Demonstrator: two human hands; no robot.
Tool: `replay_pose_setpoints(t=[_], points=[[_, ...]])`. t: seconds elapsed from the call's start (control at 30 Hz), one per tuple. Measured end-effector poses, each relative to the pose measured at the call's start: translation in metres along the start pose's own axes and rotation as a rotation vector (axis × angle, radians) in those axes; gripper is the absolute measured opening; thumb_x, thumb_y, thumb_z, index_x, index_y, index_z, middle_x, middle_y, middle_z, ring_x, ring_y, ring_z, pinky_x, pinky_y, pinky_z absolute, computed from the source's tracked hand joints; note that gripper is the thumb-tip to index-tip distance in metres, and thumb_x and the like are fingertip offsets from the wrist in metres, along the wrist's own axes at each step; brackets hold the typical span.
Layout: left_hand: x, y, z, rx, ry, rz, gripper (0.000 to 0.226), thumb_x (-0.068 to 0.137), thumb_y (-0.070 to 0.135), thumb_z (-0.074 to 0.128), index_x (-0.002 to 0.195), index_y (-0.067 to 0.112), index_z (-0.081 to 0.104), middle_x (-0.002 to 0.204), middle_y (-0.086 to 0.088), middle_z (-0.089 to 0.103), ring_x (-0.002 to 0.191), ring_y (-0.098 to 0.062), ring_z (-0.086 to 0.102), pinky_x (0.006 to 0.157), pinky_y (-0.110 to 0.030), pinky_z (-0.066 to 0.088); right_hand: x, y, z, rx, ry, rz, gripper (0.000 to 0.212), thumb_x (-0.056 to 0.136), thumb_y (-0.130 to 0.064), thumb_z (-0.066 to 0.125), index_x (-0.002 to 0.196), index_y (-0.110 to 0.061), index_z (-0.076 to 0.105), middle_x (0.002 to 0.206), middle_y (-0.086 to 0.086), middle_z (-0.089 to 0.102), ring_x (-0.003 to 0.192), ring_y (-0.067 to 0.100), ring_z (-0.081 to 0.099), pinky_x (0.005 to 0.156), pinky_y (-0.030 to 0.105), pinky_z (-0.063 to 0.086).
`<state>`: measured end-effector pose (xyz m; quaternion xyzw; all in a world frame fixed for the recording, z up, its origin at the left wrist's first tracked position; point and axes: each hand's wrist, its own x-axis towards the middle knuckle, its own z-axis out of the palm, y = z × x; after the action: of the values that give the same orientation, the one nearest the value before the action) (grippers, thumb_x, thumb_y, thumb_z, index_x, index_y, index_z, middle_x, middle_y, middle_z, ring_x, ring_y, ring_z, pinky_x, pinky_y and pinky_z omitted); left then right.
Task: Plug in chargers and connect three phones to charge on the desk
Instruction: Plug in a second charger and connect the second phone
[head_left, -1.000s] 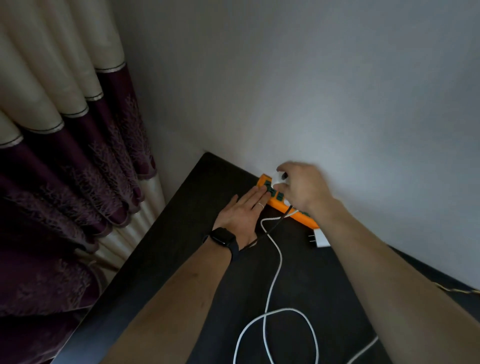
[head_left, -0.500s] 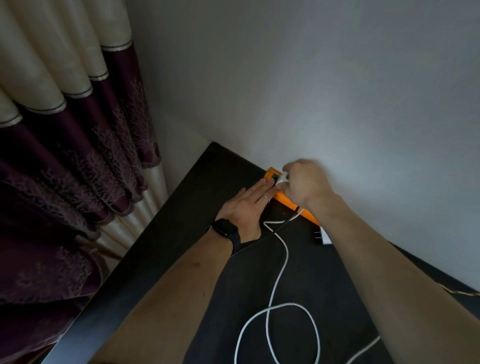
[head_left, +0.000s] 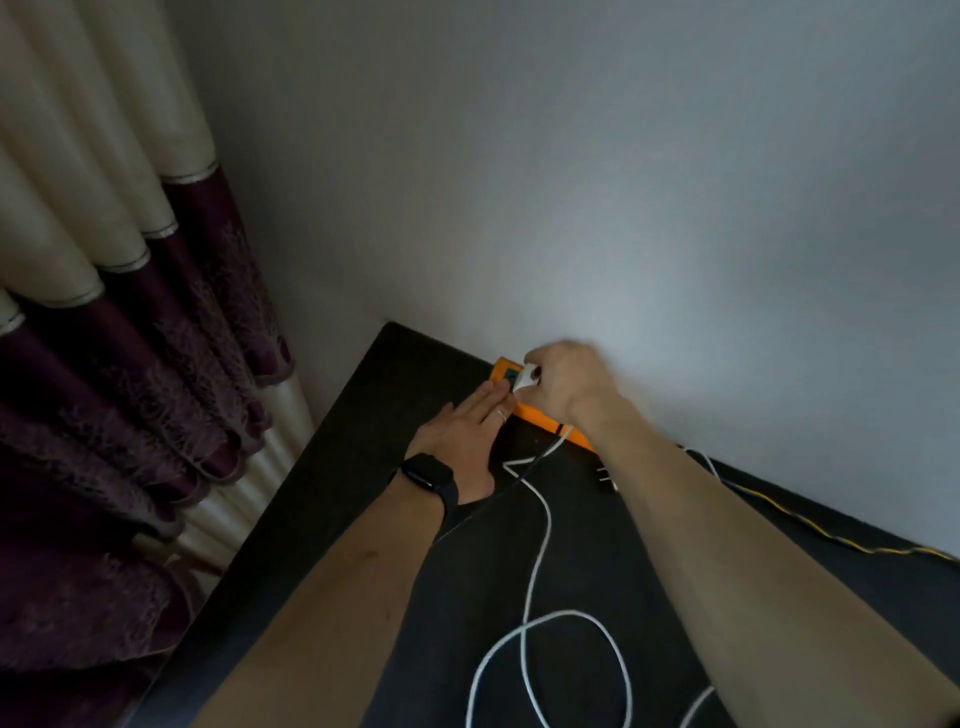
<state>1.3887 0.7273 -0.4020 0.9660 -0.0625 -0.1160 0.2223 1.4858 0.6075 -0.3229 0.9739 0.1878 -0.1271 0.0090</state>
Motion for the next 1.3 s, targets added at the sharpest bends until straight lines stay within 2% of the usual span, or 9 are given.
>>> replay_pose_setpoints(t=[0.2,0.33,0.5,0.7,0.83,1.0,1.1,1.2,1.3], points=[[0.006,0.0,-0.014,0.081,-0.038,-0.01,0.1,0.081,0.013,0.064,0.158,0.024,0.001,0.165,0.009,-0.012,0.151,-0.011,-0.01,0.124,-0.046,0.013,-0.024,0.029,0.007,0.178,0.156,0.069,0.043,0.09,-0.035,0.067,0.127,-0.013,0.063,0.123,0.007,0.065,0.115,0.027,0.06,0.092,0.033,0.046],[0.003,0.008,-0.014,0.09,-0.023,-0.025,0.098,0.083,0.013,0.063,0.158,0.023,0.002,0.166,0.008,-0.011,0.152,-0.012,-0.008,0.124,-0.046,0.014,-0.023,0.02,0.001,0.111,0.137,0.055,0.03,0.092,-0.03,0.067,0.118,-0.015,0.068,0.107,0.01,0.071,0.1,0.027,0.066,0.079,0.03,0.047],[0.0,0.009,-0.015,0.073,-0.027,-0.041,0.097,0.082,0.014,0.064,0.158,0.024,0.005,0.166,0.007,-0.007,0.152,-0.013,-0.005,0.123,-0.046,0.015,-0.014,0.018,-0.002,0.059,0.04,0.103,0.035,0.091,-0.036,0.068,0.12,-0.015,0.067,0.105,0.01,0.072,0.096,0.025,0.066,0.072,0.027,0.043],[0.003,0.013,-0.029,-0.013,0.086,-0.054,0.104,0.084,0.012,0.065,0.155,0.039,-0.006,0.161,-0.002,0.024,0.144,-0.025,0.031,0.103,-0.046,0.045,-0.014,0.017,-0.007,0.064,0.017,0.075,0.037,0.091,-0.034,0.067,0.123,-0.015,0.066,0.093,0.008,0.069,0.079,0.02,0.06,0.07,0.03,0.047],[0.007,0.014,-0.026,0.093,0.076,-0.051,0.109,0.082,0.013,0.069,0.157,0.032,-0.009,0.164,-0.001,0.015,0.149,-0.022,0.021,0.108,-0.045,0.042,-0.012,0.018,-0.007,0.06,0.039,0.081,0.033,0.091,-0.036,0.067,0.117,-0.015,0.068,0.087,0.005,0.065,0.074,0.017,0.055,0.069,0.028,0.044],[0.012,0.017,-0.026,0.087,-0.007,-0.085,0.111,0.083,0.012,0.07,0.156,0.032,-0.011,0.165,-0.001,0.009,0.15,-0.023,0.015,0.111,-0.048,0.039,-0.011,0.018,-0.001,0.114,0.011,0.102,0.032,0.092,-0.035,0.065,0.118,-0.016,0.066,0.104,0.008,0.069,0.093,0.022,0.064,0.074,0.029,0.045],[0.009,0.02,-0.045,-0.043,-0.11,-0.071,0.097,0.086,0.01,0.059,0.157,0.033,-0.002,0.163,-0.003,0.017,0.147,-0.028,0.025,0.113,-0.052,0.034,-0.02,0.021,-0.005,0.377,-0.024,0.15,0.054,0.092,-0.042,0.065,0.137,-0.014,0.053,0.136,0.01,0.057,0.126,0.028,0.054,0.097,0.034,0.045],[-0.009,0.015,-0.064,-0.099,0.055,-0.096,0.072,0.091,0.015,0.052,0.155,0.024,0.02,0.149,-0.009,0.038,0.127,-0.029,0.048,0.096,-0.044,0.048,-0.06,0.019,-0.022,0.633,0.208,0.188,0.075,0.092,-0.054,0.059,0.153,-0.019,0.032,0.158,0.006,0.037,0.14,0.026,0.041,0.115,0.04,0.035],[-0.062,0.008,-0.064,-0.218,0.148,-0.108,0.07,0.091,0.015,0.053,0.155,0.022,0.025,0.15,-0.008,0.039,0.127,-0.025,0.05,0.096,-0.041,0.051,-0.139,0.007,-0.004,0.692,0.409,0.21,0.059,0.094,-0.05,0.058,0.145,-0.023,0.045,0.146,0.001,0.05,0.131,0.017,0.05,0.109,0.031,0.038]])
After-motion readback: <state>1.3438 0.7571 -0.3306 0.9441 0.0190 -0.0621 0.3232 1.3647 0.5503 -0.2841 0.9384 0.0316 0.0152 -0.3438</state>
